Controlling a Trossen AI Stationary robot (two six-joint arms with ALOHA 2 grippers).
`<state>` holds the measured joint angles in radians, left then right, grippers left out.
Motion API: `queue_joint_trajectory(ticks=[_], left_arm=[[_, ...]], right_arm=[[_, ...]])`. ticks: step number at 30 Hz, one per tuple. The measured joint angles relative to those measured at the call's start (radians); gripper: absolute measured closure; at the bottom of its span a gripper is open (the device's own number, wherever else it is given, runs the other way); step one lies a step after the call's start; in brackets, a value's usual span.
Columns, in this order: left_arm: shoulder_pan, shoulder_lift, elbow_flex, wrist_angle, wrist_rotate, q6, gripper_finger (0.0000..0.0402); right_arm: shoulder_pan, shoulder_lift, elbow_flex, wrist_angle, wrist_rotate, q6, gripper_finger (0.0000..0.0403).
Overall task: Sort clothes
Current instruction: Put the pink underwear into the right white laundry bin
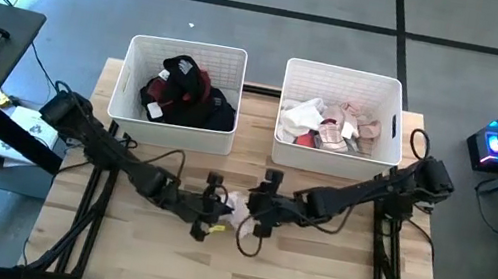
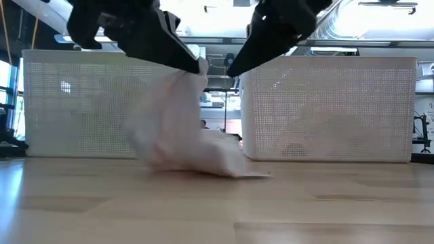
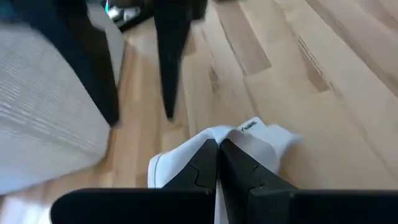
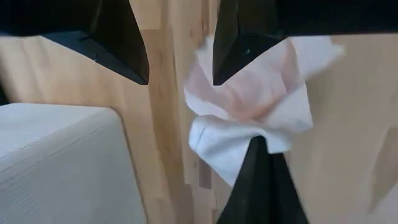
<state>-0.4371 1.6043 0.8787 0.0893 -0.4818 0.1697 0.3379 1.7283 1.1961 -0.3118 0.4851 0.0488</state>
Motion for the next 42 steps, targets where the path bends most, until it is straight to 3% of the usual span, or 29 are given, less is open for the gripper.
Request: queue_joint_trajectory(ticks=[4, 10, 17, 20, 24, 27, 34, 42], left_arm=[[0.006, -0.008, 0.001, -0.001, -0.03, 0.025, 0.0401], [0.004, -0.009, 0.001, -0.06, -0.037, 0.015, 0.0401], [0.004, -0.011, 0.001, -0.099, -0.037, -0.035, 0.039], [0.003, -0.03, 0.001, -0.171, -0.048, -0.088, 0.0365], [-0.004, -0.1, 0.002, -0.349, -0.062, -0.224, 0.0324], [-0.021, -0.171, 0.002, -0.506, -0.091, -0.386, 0.0304], [-0.12, -0.255, 0.003, -0.827, -0.295, -0.801, 0.0298], [-0.211, -0.219, 0.002, -0.876, -0.36, -0.918, 0.0298]], right_arm=[[-0.036, 0.057, 0.0, 0.086, -0.064, 0.0, 0.0238], [-0.089, 0.193, 0.0, 0.316, -0.3, -0.049, 0.0238], [-0.144, 0.324, 0.0, 0.405, -0.316, 0.006, 0.0244], [-0.17, 0.353, 0.0, 0.405, -0.383, 0.041, 0.0276], [-0.191, 0.359, 0.001, 0.396, -0.443, 0.057, 0.0352], [-0.193, 0.343, 0.001, 0.359, -0.391, 0.059, 0.0393], [-0.158, 0.172, -0.001, 0.257, -0.116, 0.049, 0.0399], [-0.062, -0.15, 0.0, 0.217, 0.223, -0.167, 0.04]])
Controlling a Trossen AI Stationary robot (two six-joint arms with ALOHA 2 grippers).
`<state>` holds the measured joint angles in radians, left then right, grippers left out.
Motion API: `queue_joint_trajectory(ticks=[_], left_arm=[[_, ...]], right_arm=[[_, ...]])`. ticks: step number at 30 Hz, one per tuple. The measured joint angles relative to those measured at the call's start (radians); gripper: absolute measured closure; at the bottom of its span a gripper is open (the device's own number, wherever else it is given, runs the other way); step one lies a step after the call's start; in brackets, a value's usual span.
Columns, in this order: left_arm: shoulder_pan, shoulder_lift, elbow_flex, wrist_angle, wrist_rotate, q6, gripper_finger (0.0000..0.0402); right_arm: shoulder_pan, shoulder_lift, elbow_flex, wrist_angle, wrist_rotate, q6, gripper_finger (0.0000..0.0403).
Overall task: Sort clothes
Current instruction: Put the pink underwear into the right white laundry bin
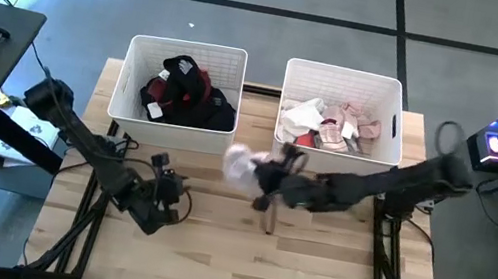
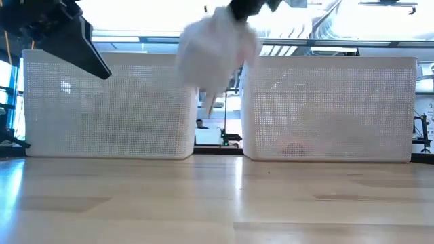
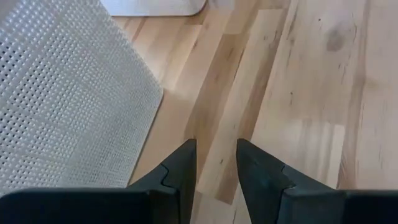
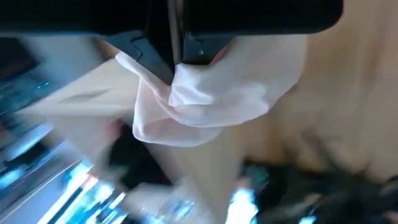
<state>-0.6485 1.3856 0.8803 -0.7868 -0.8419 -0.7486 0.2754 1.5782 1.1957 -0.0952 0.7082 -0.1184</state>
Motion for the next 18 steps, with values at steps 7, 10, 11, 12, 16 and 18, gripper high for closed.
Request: queue_joint_trajectory(ticks=[7, 10, 11, 12, 16, 18], left_arm=[[-0.017, 0.035, 0.0, -0.001, -0.054, 0.015, 0.0298], [-0.014, 0.037, 0.0, -0.001, -0.07, 0.018, 0.0298], [-0.014, 0.037, 0.0, 0.0, -0.072, 0.018, 0.0298], [-0.014, 0.037, 0.0, 0.0, -0.073, 0.018, 0.0298], [-0.014, 0.037, 0.0, -0.001, -0.072, 0.018, 0.0298], [-0.014, 0.037, 0.0, -0.001, -0.072, 0.018, 0.0298]], right_arm=[[-0.051, -0.287, 0.0, 0.116, 0.196, -0.426, 0.0401], [-0.137, -0.383, 0.0, 0.115, 0.197, -0.495, 0.0402], [-0.173, -0.411, 0.0, 0.103, 0.198, -0.506, 0.0402], [-0.213, -0.435, 0.0, 0.085, 0.197, -0.506, 0.0402], [-0.382, -0.495, 0.002, -0.04, 0.194, -0.422, 0.0402], [-0.466, -0.502, 0.002, -0.146, 0.145, -0.351, 0.0401]])
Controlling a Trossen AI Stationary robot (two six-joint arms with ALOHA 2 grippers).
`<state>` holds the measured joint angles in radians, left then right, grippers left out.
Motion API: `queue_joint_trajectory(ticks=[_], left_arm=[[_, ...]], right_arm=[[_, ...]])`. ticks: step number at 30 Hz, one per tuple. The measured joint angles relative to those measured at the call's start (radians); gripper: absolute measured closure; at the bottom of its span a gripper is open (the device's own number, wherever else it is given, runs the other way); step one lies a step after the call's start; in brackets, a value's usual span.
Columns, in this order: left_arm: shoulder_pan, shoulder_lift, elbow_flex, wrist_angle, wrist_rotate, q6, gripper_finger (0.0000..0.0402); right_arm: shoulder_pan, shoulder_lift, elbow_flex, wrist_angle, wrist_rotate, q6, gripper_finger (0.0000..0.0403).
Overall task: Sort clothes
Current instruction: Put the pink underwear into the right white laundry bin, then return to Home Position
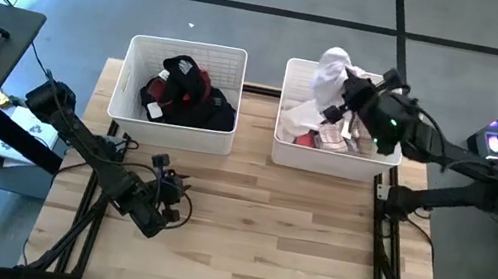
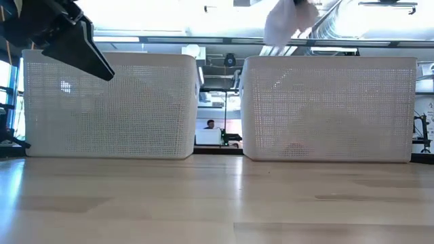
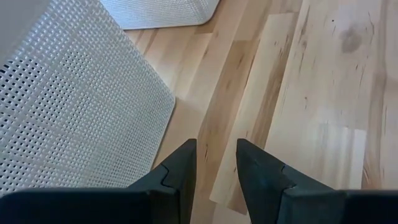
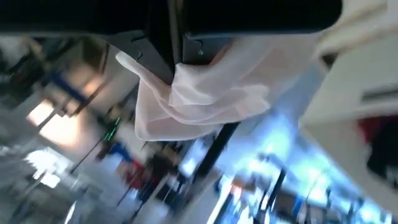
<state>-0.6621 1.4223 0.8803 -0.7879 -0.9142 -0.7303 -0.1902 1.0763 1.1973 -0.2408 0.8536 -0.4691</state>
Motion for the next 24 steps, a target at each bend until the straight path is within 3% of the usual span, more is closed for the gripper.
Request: queue_joint_trajectory(ticks=[6, 12, 21, 24], left_arm=[[0.0, 0.0, 0.0, -0.001, 0.0, 0.001, 0.0298], [0.0, 0.0, 0.0, 0.0, -0.005, 0.001, 0.0298], [0.002, 0.0, 0.0, 0.056, -0.067, 0.0, 0.0298], [0.016, 0.0, 0.0, 0.133, -0.121, -0.014, 0.0298]], right_arm=[[-0.221, 0.045, 0.0, -0.337, -0.225, 0.294, 0.0388], [-0.355, 0.108, -0.001, -0.555, -0.28, 0.36, 0.0334], [-0.406, 0.108, 0.142, -0.87, -0.373, 0.464, 0.0281], [-0.383, 0.095, 0.2, -0.98, -0.496, 0.532, 0.028]])
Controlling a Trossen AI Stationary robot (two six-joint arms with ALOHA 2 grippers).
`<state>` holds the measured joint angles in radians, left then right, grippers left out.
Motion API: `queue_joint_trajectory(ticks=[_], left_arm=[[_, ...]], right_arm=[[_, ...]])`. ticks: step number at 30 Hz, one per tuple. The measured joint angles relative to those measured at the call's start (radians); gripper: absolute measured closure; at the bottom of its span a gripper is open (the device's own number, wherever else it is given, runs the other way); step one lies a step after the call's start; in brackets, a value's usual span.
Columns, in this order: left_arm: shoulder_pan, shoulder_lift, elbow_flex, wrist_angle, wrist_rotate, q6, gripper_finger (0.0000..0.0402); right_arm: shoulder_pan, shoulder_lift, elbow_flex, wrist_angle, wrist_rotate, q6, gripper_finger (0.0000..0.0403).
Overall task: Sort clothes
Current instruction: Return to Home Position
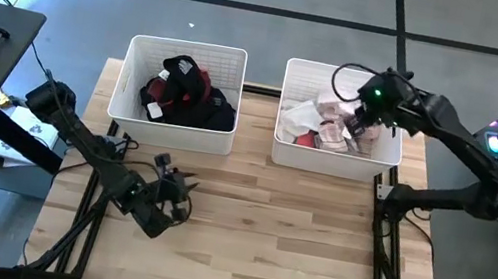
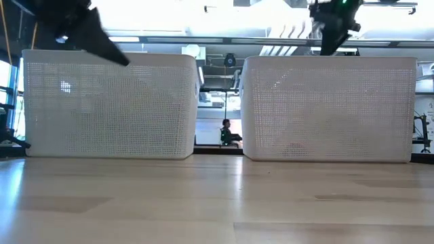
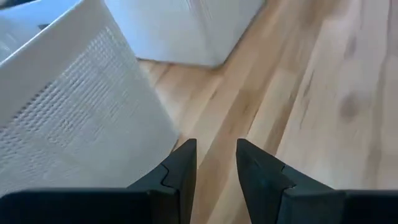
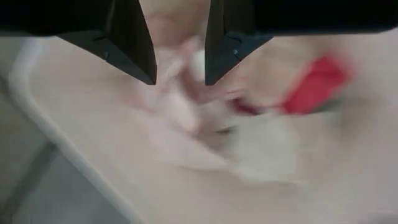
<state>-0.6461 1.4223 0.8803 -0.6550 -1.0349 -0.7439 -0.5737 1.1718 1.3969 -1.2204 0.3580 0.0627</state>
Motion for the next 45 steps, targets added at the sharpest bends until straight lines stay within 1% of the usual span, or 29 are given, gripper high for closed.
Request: queue_joint_trajectory(ticks=[1, 3, 4, 6, 8, 10, 12, 14, 16, 21, 23, 26, 28, 30, 33, 36, 38, 40, 43, 45], left_arm=[[0.008, 0.0, 0.0, 0.042, -0.001, 0.0, 0.0298], [0.02, -0.001, 0.0, 0.182, 0.014, 0.073, 0.0301], [0.022, -0.004, 0.0, 0.277, 0.027, 0.137, 0.0304], [0.02, -0.008, 0.0, 0.484, 0.081, 0.314, 0.0314], [0.024, -0.009, 0.001, 0.664, 0.179, 0.527, 0.0325], [0.04, -0.024, 0.001, 0.773, 0.308, 0.71, 0.0338], [0.079, -0.063, 0.0, 0.835, 0.444, 0.792, 0.035], [0.134, -0.118, 0.001, 0.838, 0.558, 0.806, 0.0361], [0.195, -0.172, 0.001, 0.801, 0.625, 0.804, 0.037], [0.344, -0.319, 0.0, 0.711, 0.638, 0.796, 0.0385], [0.388, -0.384, 0.0, 0.659, 0.638, 0.79, 0.0388], [0.428, -0.494, 0.0, 0.536, 0.637, 0.776, 0.0392], [0.438, -0.562, 0.0, 0.462, 0.621, 0.75, 0.0394], [0.438, -0.616, 0.0, 0.4, 0.608, 0.728, 0.0396], [0.435, -0.678, -0.006, 0.344, 0.604, 0.697, 0.04], [0.433, -0.742, -0.062, 0.348, 0.605, 0.694, 0.0401], [0.432, -0.786, -0.123, 0.376, 0.605, 0.689, 0.0401], [0.424, -0.834, -0.2, 0.41, 0.604, 0.669, 0.0401], [0.404, -0.9, -0.337, 0.55, 0.606, 0.642, 0.0401], [0.386, -0.931, -0.429, 0.67, 0.61, 0.64, 0.0401]], right_arm=[[0.016, -0.013, 0.002, -0.008, -0.057, 0.012, 0.0279], [0.067, -0.055, -0.018, 0.004, -0.185, 0.006, 0.0279], [0.098, -0.081, -0.038, 0.008, -0.248, -0.015, 0.0279], [0.168, -0.144, -0.091, 0.017, -0.359, -0.037, 0.0279], [0.248, -0.219, -0.151, 0.048, -0.422, -0.012, 0.0279], [0.336, -0.307, -0.22, 0.122, -0.446, 0.062, 0.0279], [0.43, -0.403, -0.298, 0.232, -0.446, 0.136, 0.0279], [0.52, -0.496, -0.383, 0.35, -0.447, 0.175, 0.0279], [0.596, -0.594, -0.474, 0.467, -0.449, 0.18, 0.0279], [0.718, -0.8, -0.683, 0.728, -0.451, 0.221, 0.0279], [0.757, -0.858, -0.767, 0.856, -0.493, 0.237, 0.0279], [0.81, -0.913, -0.889, 1.068, -0.582, 0.224, 0.0279], [0.842, -0.928, -0.958, 1.176, -0.597, 0.206, 0.0279], [0.866, -0.931, -1.003, 1.236, -0.587, 0.186, 0.0279], [0.893, -0.929, -1.033, 1.254, -0.507, 0.149, 0.0279], [0.916, -0.91, -1.049, 1.261, -0.393, 0.113, 0.0279], [0.932, -0.885, -1.069, 1.3, -0.354, 0.093, 0.0279], [0.948, -0.852, -1.101, 1.376, -0.342, 0.086, 0.0279], [0.968, -0.792, -1.15, 1.498, -0.332, 0.081, 0.0279], [0.978, -0.751, -1.174, 1.569, -0.305, 0.076, 0.0279]])
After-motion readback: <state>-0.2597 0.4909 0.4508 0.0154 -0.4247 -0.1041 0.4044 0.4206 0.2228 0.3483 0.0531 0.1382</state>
